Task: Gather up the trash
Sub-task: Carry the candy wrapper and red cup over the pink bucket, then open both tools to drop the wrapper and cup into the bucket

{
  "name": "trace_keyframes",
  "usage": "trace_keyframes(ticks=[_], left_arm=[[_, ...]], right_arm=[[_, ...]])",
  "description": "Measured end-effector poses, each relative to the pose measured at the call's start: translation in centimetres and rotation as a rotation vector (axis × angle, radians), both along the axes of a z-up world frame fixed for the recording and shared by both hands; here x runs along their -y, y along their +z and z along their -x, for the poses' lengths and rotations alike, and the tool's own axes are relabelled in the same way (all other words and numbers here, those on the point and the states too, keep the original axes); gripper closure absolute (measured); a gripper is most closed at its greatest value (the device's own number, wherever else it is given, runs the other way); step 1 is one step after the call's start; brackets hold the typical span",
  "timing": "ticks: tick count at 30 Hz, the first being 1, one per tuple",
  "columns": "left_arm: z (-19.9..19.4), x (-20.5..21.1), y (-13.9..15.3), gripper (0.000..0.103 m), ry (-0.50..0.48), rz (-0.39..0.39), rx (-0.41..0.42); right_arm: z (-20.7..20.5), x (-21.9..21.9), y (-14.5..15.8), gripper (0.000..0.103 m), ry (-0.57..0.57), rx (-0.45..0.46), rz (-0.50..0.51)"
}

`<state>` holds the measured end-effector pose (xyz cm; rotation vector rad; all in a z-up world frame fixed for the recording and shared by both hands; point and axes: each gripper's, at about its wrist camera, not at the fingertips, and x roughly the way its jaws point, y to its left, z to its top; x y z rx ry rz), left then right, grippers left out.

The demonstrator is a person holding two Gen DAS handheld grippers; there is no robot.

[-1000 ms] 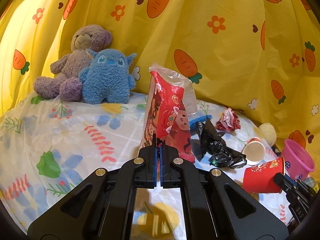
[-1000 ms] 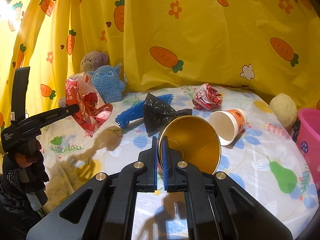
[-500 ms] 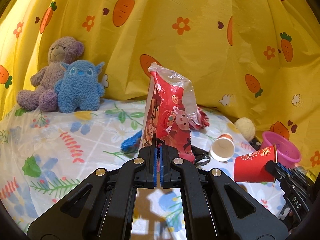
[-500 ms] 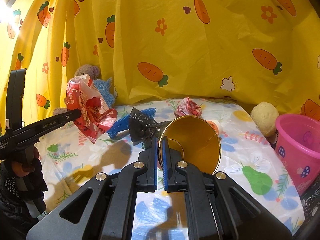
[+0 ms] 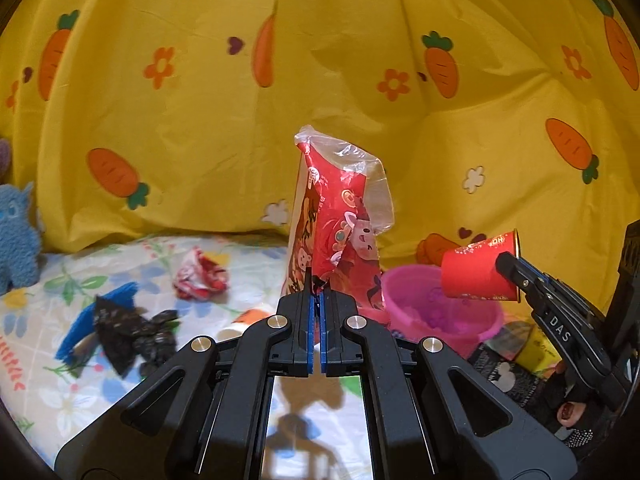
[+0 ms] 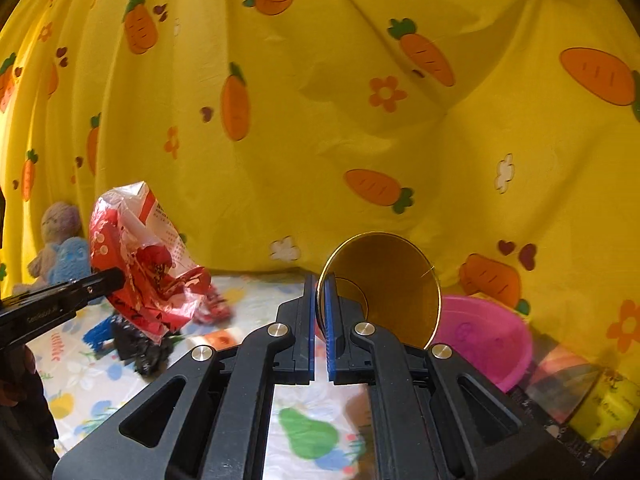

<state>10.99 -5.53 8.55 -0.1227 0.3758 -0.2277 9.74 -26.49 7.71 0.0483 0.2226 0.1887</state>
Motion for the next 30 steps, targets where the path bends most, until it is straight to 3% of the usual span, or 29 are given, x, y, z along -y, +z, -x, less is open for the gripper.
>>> trace_keyframes(ticks=[6, 12, 30], left_arm=[[-4.4, 6.8, -0.9, 0.102, -0.143, -0.012, -0.013], [-8.0, 10.4, -2.8, 0.102, -0.225, -0.008, -0.062], [-12.2, 14.1, -6.0, 0.102, -0.333, 0.015, -0.136]], right_arm=[[-1.9, 4.3, -0.1, 0.098, -0.105, -0.011, 0.004], [-3.1, 6.5, -0.7, 0.098, -0.153, -0.030, -0.005], [-6.6, 7.9, -2.5, 0.098, -0.198, -0.086, 0.022]])
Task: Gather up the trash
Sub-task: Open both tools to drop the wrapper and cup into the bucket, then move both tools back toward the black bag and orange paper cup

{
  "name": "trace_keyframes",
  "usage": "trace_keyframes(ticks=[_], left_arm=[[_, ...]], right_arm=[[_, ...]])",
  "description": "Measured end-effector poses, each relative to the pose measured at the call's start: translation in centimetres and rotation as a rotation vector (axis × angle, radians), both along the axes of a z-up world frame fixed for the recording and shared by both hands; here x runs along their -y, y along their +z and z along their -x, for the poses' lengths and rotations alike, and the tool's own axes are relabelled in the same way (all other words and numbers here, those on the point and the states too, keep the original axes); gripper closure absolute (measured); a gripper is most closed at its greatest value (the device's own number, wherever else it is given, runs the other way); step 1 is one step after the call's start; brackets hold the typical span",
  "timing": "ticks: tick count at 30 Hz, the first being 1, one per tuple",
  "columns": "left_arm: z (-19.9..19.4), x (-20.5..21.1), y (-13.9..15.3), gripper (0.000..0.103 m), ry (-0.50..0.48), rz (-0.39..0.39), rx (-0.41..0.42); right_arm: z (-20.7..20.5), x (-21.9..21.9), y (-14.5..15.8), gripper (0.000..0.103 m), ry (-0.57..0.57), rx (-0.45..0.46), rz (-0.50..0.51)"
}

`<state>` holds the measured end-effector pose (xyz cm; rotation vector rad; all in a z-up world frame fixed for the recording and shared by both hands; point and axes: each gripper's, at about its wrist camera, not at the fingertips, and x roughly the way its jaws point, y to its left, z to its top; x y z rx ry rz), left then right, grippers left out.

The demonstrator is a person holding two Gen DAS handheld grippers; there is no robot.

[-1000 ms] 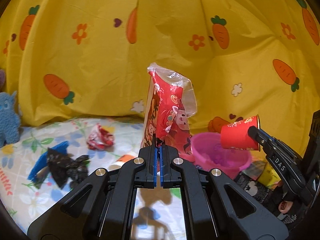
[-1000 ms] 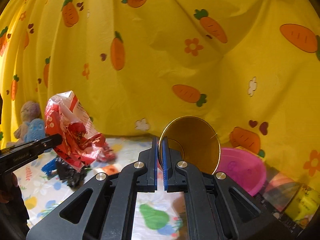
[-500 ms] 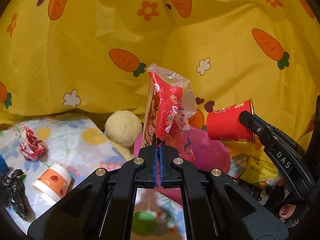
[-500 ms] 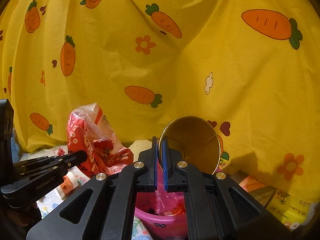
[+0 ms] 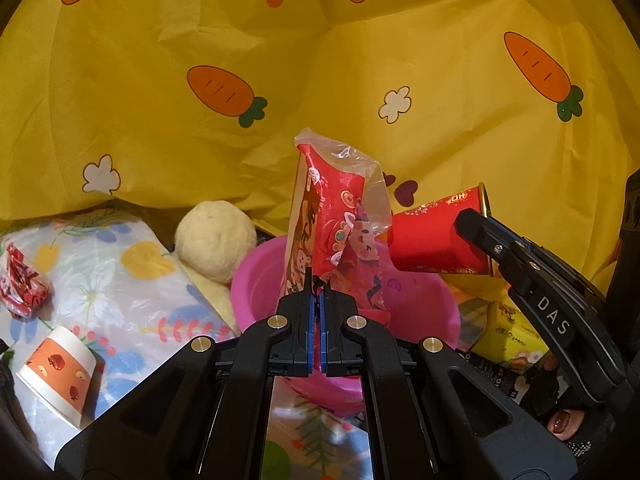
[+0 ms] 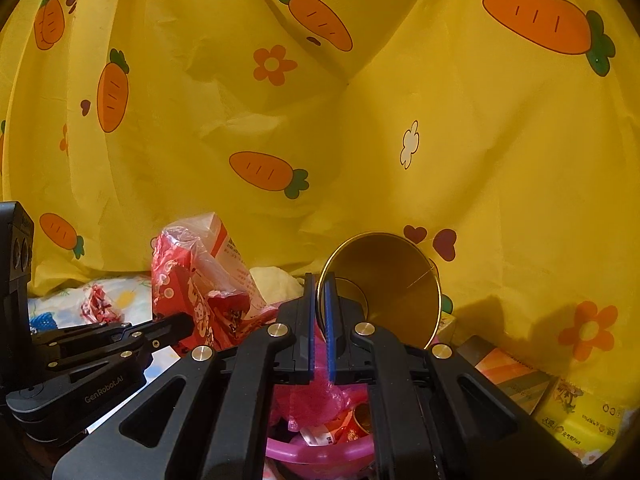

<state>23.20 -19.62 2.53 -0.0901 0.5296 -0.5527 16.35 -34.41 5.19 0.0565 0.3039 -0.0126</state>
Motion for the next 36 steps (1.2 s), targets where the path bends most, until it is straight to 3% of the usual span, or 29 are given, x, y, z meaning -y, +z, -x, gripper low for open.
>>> trace_keyframes(ticks=[8, 9, 10, 11, 12, 13, 14, 15, 17, 23, 30, 36], left_arm=[[-1.0, 1.2, -1.1, 0.101, -0.073, 0.044, -0.056], [-1.2, 1.3, -1.4, 0.094, -0.086, 0.047, -0.072], [-1.3, 1.2, -1.6, 0.079, -0.078, 0.040, -0.079], [-1.4, 1.0, -1.8, 0.068, -0.060, 0.035, -0.079], [-1.3, 0.5, -1.8, 0.049, -0.042, 0.044, -0.072], [-1.3, -0.1, -1.9, 0.036, -0.020, 0.058, -0.064], [-1.2, -0.7, -1.7, 0.031, -0.003, 0.073, -0.059], [-1.1, -1.4, -1.6, 0.026, 0.017, 0.085, -0.057], [-0.8, -2.5, -1.2, 0.022, 0.052, 0.104, -0.050], [1.3, -4.8, 0.0, 0.011, 0.166, 0.082, 0.013], [4.3, -7.2, 0.4, 0.006, 0.277, 0.019, 0.061], [6.7, -10.6, -0.1, 0.006, 0.400, -0.031, 0.057]], right_arm=[[-1.0, 0.4, -0.2, 0.098, -0.010, -0.018, -0.001], [-1.1, 0.5, -0.3, 0.097, -0.014, -0.021, -0.003], [-1.3, 0.7, -0.3, 0.095, -0.012, -0.025, -0.011], [-1.4, 0.8, -0.4, 0.090, -0.009, -0.030, -0.020], [-1.5, 1.0, -0.4, 0.080, -0.013, -0.032, -0.028], [-1.5, 1.2, -0.4, 0.074, -0.018, -0.032, -0.035], [-1.5, 1.4, -0.5, 0.065, -0.018, -0.029, -0.042], [-1.4, 1.5, -0.4, 0.062, -0.022, -0.026, -0.045], [-1.2, 1.6, -0.3, 0.061, -0.024, -0.020, -0.047], [-0.1, 1.2, 0.2, 0.045, -0.017, 0.001, -0.053], [2.1, -0.5, 0.4, 0.020, -0.008, 0.027, -0.039], [3.7, -2.6, -0.1, 0.015, 0.015, 0.010, -0.033]])
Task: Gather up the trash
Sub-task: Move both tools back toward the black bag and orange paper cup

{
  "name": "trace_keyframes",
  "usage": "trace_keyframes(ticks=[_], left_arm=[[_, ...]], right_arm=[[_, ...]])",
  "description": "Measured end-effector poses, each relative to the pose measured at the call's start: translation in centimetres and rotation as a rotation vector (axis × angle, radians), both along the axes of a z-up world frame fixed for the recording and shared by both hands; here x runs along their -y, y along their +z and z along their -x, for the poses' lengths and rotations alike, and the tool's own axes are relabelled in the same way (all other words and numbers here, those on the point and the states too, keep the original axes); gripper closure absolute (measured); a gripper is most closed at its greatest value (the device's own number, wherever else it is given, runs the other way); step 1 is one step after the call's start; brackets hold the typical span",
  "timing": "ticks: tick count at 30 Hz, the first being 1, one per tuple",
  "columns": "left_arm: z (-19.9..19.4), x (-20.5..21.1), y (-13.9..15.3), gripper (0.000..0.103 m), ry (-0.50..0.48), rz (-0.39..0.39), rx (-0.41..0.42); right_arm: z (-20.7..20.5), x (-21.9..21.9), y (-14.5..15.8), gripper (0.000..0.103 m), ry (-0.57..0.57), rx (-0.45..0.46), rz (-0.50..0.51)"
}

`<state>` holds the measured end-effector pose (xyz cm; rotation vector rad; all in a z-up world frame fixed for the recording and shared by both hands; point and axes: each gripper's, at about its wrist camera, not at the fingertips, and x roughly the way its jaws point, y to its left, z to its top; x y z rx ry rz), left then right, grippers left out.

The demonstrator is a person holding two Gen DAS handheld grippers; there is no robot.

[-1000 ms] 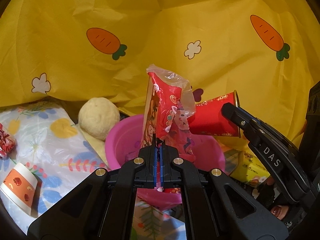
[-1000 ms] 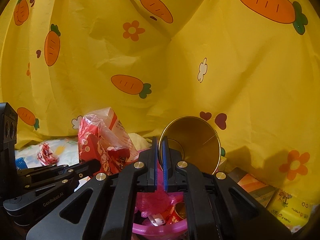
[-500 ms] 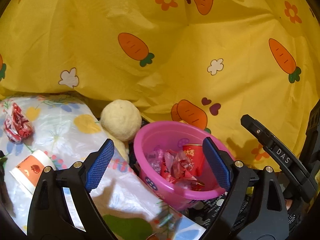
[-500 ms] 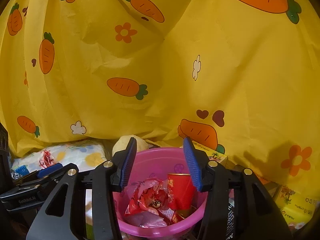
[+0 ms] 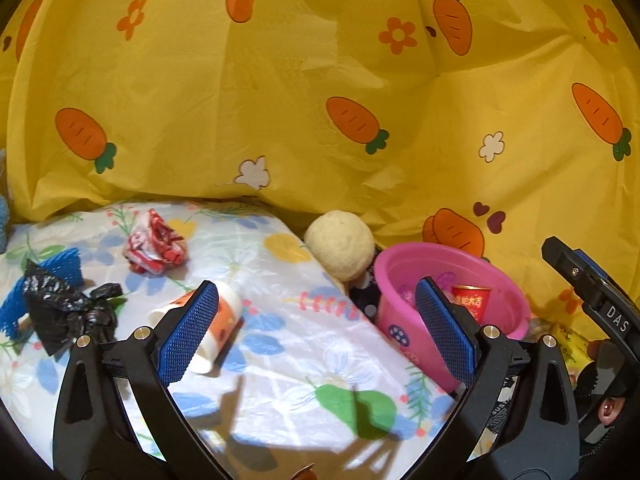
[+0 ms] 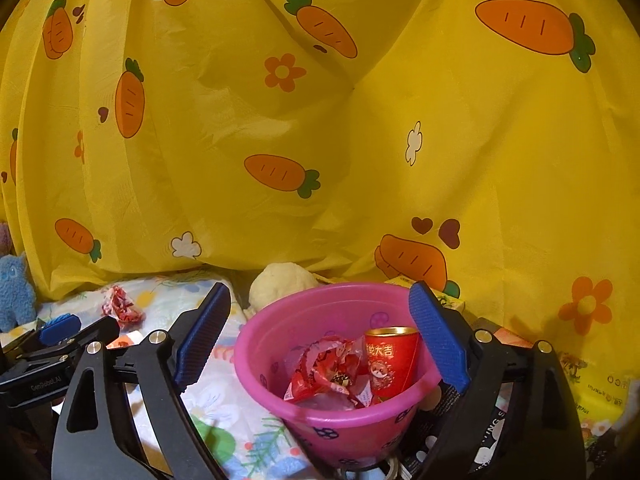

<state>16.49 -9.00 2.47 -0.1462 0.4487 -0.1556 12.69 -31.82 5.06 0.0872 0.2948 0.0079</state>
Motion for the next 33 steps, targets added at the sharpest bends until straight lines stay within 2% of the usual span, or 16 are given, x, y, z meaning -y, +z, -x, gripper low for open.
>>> trace_keyframes(ticks=[12, 18, 25, 33], left_arm=[[5.7, -8.8, -0.1, 0.006, 0.252, -0.062, 0.027], [7.8, -12.7, -0.2, 0.006, 0.357, -0.075, 0.031], [9.0, -15.7, -0.4, 0.006, 0.420, -0.050, 0.021], [10.4, -16.8, -0.2, 0.006, 0.449, -0.044, 0.029]], right_arm=[[2.5, -7.0, -1.4, 0.015, 0.106, 0.024, 0.022], [2.3, -11.0, -2.3, 0.015, 0.186, -0.011, 0.035], [2.5, -14.9, -2.9, 0.015, 0.227, -0.028, 0.089], [2.6, -16.9, -3.1, 0.015, 0.247, -0.048, 0.108]])
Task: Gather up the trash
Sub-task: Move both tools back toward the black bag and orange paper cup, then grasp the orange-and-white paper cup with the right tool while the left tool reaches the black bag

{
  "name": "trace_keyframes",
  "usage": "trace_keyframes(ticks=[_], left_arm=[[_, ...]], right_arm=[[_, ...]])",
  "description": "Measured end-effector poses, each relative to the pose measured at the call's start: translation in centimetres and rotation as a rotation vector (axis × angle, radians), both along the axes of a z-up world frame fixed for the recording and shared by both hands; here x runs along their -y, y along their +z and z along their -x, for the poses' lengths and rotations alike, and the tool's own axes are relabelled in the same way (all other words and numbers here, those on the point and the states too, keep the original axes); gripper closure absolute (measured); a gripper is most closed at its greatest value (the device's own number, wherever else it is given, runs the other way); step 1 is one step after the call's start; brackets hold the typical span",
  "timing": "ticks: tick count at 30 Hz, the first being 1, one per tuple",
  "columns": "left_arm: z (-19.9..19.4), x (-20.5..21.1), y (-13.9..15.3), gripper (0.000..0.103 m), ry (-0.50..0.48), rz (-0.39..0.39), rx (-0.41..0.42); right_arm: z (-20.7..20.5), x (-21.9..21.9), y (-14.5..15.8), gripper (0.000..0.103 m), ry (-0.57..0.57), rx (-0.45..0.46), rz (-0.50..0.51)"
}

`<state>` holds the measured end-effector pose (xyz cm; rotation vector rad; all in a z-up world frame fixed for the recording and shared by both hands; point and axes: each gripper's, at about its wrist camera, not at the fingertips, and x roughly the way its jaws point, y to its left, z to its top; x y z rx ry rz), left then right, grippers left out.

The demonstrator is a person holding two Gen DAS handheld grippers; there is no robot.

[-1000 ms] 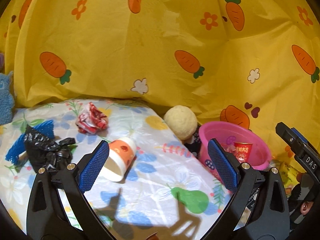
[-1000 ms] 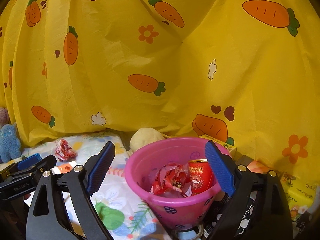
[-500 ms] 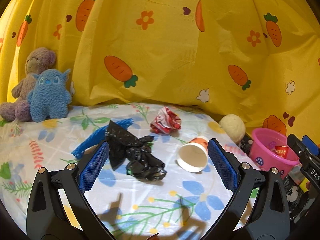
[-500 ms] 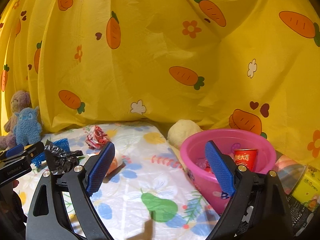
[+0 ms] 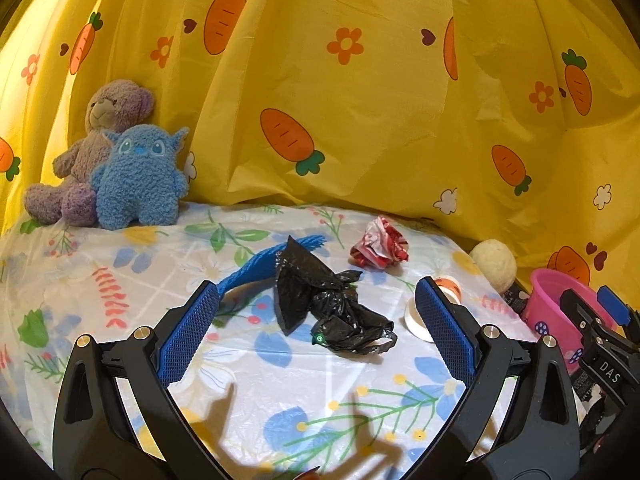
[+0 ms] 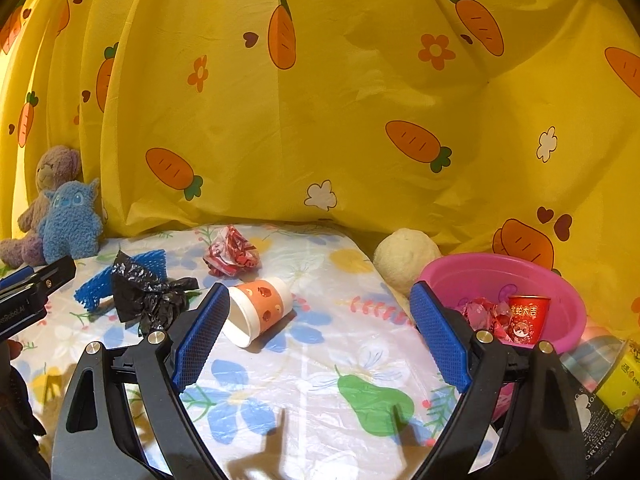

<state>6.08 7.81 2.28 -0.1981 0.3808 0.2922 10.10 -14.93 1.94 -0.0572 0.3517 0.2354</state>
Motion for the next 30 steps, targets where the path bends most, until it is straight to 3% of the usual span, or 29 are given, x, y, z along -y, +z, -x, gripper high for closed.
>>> trace_keyframes(ticks=[14, 30], left_arm=[[2.3, -2.2, 0.5, 0.006, 0.060, 0.000, -0.010], [0.3, -2.1, 0.2, 0.006, 0.053, -0.022, -0.022]], right_arm=[[0.2, -3.7, -0.7, 0.015, 0.042, -0.042, 0.007], [-1.1, -3.7, -1.8, 0.015, 0.026, -0.064, 0.039]])
